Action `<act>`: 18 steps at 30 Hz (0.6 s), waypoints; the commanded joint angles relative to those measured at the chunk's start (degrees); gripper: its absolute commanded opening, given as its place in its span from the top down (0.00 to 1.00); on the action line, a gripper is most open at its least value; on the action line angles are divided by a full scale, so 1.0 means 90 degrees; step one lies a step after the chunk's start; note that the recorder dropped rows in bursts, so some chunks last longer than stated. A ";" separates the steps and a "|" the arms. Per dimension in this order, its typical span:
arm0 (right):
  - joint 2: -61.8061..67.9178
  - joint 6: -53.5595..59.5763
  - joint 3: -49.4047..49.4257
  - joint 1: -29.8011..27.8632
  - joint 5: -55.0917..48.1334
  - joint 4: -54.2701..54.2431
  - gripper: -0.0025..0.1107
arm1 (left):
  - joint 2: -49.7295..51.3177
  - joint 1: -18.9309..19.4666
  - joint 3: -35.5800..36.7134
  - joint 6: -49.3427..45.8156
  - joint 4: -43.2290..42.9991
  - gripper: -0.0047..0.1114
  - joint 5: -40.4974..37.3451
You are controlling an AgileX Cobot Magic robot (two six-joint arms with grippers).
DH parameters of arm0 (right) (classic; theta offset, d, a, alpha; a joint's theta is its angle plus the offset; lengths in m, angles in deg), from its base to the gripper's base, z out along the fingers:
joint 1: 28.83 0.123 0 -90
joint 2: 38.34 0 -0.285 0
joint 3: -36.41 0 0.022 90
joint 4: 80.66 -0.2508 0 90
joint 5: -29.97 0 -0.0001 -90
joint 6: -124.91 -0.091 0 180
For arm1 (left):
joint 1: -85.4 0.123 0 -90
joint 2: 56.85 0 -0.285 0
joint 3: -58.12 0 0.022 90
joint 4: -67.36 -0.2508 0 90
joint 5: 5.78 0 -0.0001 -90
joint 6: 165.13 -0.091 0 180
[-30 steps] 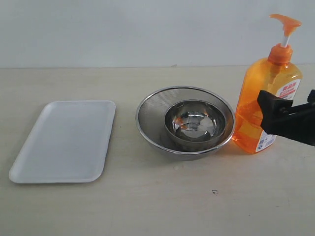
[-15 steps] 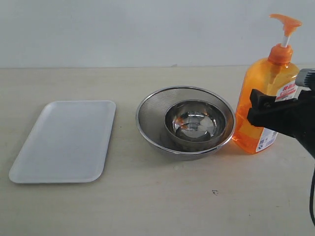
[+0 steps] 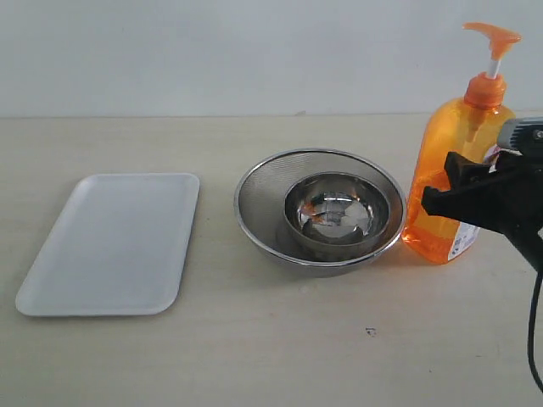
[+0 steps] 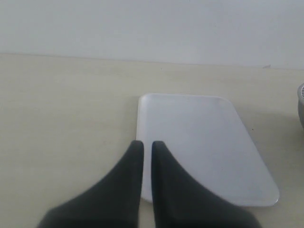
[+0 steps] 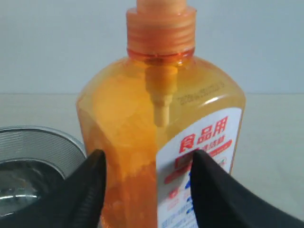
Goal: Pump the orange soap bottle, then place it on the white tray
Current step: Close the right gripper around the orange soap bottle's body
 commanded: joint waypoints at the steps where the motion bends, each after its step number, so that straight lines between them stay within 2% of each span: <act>1: 0.0000 0.0051 -0.0026 0.0005 -0.0153 -0.0109 0.63 | -0.0018 0.0022 0.0023 -0.0005 0.0015 0.91 0.0030; 6: -0.0017 0.0536 -0.0012 -0.0008 -0.0167 -0.0109 0.70 | -0.0018 0.0022 0.0023 -0.0005 0.0015 0.91 0.0030; 10: -0.0086 0.0288 0.0292 -0.0008 0.0292 -0.0049 0.66 | -0.0018 0.0022 0.0023 -0.0005 0.0015 0.91 0.0030; 12: -0.0111 -0.0043 0.0489 0.0002 0.0614 0.0255 0.55 | -0.0018 0.0022 0.0023 -0.0005 0.0015 0.91 0.0030; 14: -0.0127 -0.0996 0.0541 0.0002 0.0537 0.0986 0.07 | -0.0018 0.0022 0.0023 -0.0005 0.0015 0.91 0.0030; 16: -0.0115 -0.1225 0.0321 0.0002 0.0398 0.1114 0.06 | -0.0018 0.0022 0.0023 -0.0005 0.0015 0.91 0.0030; 18: 0.0008 -0.0974 0.0054 0.0002 0.0304 0.0732 0.06 | -0.0018 0.0022 0.0023 -0.0005 0.0015 0.91 0.0030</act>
